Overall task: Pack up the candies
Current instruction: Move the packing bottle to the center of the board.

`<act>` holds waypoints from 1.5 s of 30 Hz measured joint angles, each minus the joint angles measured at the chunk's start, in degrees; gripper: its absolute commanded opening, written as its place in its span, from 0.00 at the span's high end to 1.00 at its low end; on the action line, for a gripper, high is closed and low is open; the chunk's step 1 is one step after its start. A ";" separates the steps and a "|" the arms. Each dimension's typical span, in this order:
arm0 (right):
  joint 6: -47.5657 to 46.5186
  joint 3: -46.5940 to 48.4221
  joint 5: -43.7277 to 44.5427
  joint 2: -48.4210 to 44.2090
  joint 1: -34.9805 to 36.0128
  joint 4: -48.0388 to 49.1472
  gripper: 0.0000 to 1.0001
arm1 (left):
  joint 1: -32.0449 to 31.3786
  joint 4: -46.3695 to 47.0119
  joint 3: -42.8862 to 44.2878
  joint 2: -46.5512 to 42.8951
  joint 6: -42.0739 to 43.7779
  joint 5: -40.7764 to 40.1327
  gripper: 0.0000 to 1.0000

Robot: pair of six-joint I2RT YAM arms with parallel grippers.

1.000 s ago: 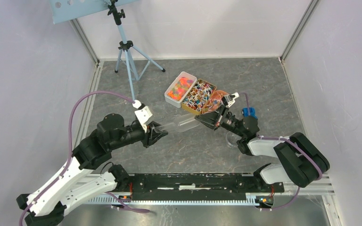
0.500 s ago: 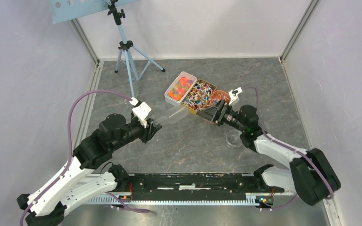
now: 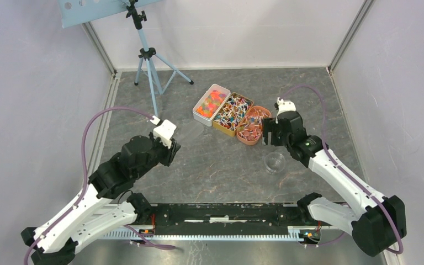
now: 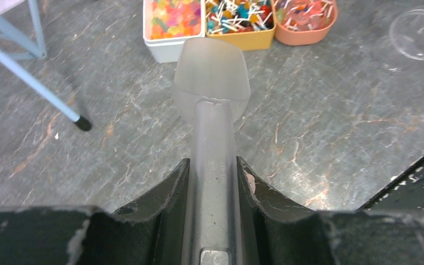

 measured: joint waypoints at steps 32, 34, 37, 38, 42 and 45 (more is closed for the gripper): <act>-12.87 -6.51 -2.62 5.51 -4.66 -11.87 0.77 | 0.00 0.83 -4.79 -7.74 -1.20 -4.59 0.98; -12.70 -6.75 -4.35 5.40 -4.66 -11.13 0.80 | 0.00 0.83 -4.83 -7.74 -1.20 -4.59 0.98; -11.69 -7.34 -7.32 4.76 -4.33 -9.16 0.84 | 0.00 0.85 -4.94 -7.74 -1.20 -4.59 0.98; -11.13 -7.50 -8.13 4.55 -3.96 -8.39 0.85 | 0.00 0.85 -5.01 -7.74 -1.20 -4.59 0.98; -8.02 -7.67 -11.17 4.46 -1.20 -5.01 0.87 | 0.00 0.85 -5.25 -8.15 -1.20 -4.70 0.98; -5.44 -7.69 -12.37 5.38 1.64 -2.47 0.87 | 0.00 0.85 -5.25 -8.31 -1.20 -5.01 0.98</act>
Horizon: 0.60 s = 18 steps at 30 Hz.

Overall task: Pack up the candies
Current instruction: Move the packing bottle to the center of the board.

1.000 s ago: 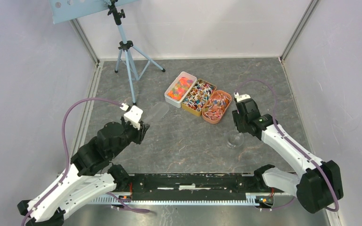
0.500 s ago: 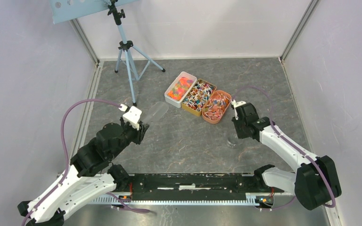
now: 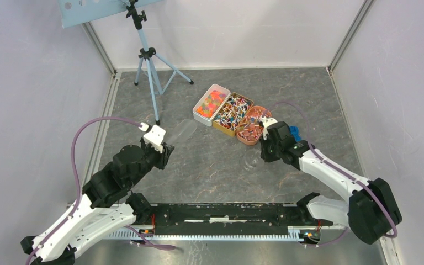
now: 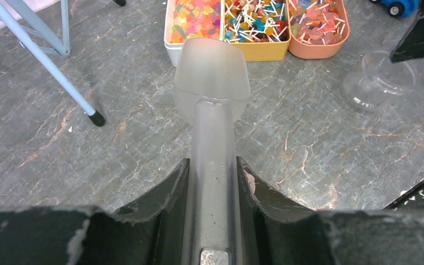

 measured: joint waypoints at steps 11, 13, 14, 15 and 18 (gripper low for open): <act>8.04 5.70 1.92 10.62 13.20 4.37 0.84 | 0.00 0.00 -0.24 0.07 -0.02 -0.09 0.98; 9.42 7.69 2.45 13.20 14.93 4.76 0.82 | 0.00 -0.02 -0.24 0.26 -0.02 -0.13 0.98; 9.94 8.46 2.71 14.19 15.50 4.90 0.81 | 0.00 -0.04 -0.24 0.48 -0.04 -0.17 0.98; 10.69 9.44 3.13 15.28 16.20 4.90 0.78 | 0.00 -0.07 -0.24 0.79 -0.04 -0.20 0.98; 12.74 11.65 3.89 17.27 17.51 5.53 0.64 | 0.00 -0.11 -0.24 1.90 -0.07 -0.22 0.98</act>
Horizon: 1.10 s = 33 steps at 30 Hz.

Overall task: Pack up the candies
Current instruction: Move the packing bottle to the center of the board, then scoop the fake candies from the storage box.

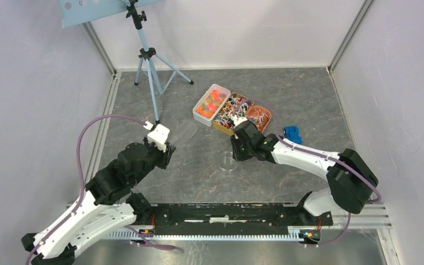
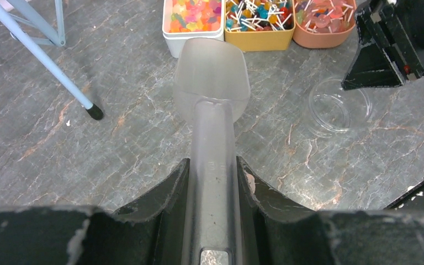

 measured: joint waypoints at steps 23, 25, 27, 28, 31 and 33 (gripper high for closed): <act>-4.17 -2.01 11.39 -32.81 0.22 0.79 0.02 | 0.00 -6.21 18.10 21.90 -8.11 9.25 0.98; -5.18 -3.69 13.46 -36.28 0.22 0.94 0.02 | 0.00 -6.34 20.72 26.16 -8.41 10.51 0.98; -6.25 -4.98 15.06 -39.12 0.22 0.94 0.02 | 0.00 -6.38 23.58 31.45 -9.97 12.09 0.98; -6.73 -5.40 15.65 -40.26 0.22 0.96 0.02 | 0.00 -6.36 24.57 33.48 -10.62 12.70 0.98; -8.33 -6.23 16.41 -43.71 0.22 0.94 0.02 | -0.04 -6.21 27.58 40.35 -12.94 14.71 0.98; -9.86 -6.54 16.35 -45.66 0.22 1.16 0.02 | -0.33 -6.27 29.22 44.22 -13.68 15.17 0.98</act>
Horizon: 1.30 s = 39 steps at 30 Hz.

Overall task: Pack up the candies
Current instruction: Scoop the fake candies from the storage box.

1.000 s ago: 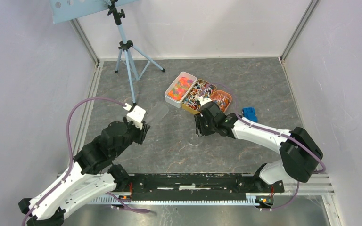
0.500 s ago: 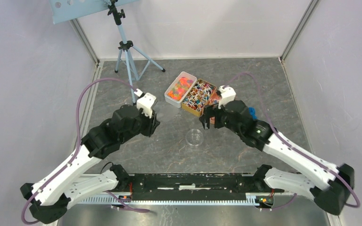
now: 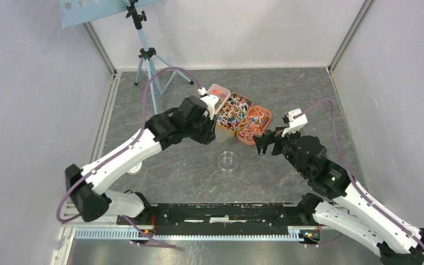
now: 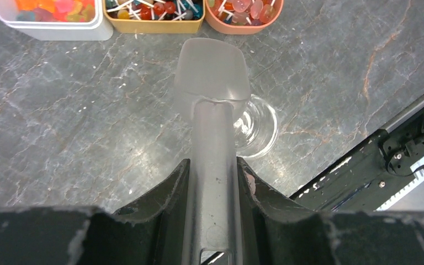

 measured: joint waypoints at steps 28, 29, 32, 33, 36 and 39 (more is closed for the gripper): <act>-5.11 -4.07 7.37 -18.18 0.00 -4.24 0.02 | -3.72 -7.82 24.68 26.73 -1.25 -2.49 0.98; -5.11 -4.07 7.58 -18.18 0.00 -4.31 0.02 | -3.76 -7.85 24.94 27.15 -1.22 -2.67 0.98; -5.07 -4.07 7.76 -18.12 0.00 -4.33 0.02 | -3.85 -7.93 25.27 28.00 -1.18 -3.34 0.98; -5.01 -4.07 7.76 -18.01 0.00 -4.35 0.02 | -3.85 -8.07 25.33 28.20 -1.18 -3.37 0.98; -4.68 -4.07 7.74 -17.31 0.00 -4.61 0.02 | -3.85 -8.33 25.79 28.81 -1.16 -3.37 0.98; -4.35 -4.28 7.72 -16.52 0.00 -5.11 0.02 | -3.85 -8.37 26.29 29.83 -1.11 -3.34 0.98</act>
